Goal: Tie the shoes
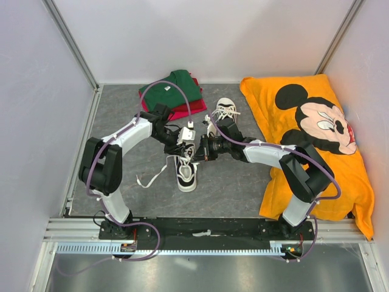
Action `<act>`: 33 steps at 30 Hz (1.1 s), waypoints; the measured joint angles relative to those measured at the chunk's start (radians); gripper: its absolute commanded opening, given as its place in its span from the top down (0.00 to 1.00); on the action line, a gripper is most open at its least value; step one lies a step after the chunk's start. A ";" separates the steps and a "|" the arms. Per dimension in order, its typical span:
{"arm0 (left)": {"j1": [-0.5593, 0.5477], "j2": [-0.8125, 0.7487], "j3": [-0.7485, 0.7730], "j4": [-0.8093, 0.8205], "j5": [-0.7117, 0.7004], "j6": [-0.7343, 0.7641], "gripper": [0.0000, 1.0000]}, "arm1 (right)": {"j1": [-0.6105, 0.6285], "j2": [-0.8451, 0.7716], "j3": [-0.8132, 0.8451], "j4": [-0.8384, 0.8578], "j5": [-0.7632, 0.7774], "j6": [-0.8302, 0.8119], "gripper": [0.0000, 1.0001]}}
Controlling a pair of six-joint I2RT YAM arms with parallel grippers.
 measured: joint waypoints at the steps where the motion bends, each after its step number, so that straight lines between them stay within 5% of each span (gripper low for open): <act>1: 0.000 0.006 0.002 0.000 0.000 0.001 0.68 | 0.000 0.001 0.000 0.000 0.000 0.000 1.00; 5: 0.000 0.012 0.003 0.005 -0.003 0.003 0.72 | 0.000 0.001 0.000 0.000 0.000 0.000 1.00; 13: 0.000 0.012 0.005 0.024 -0.001 0.001 0.98 | 0.000 0.008 0.002 -0.002 0.000 0.000 1.00; 30: -0.014 -0.052 0.014 0.106 0.008 -0.116 0.98 | 0.000 0.043 0.074 -0.008 0.019 0.056 1.00; 33: -0.023 -0.060 0.006 0.127 -0.006 -0.145 0.82 | 0.000 0.052 0.076 -0.012 0.031 0.063 1.00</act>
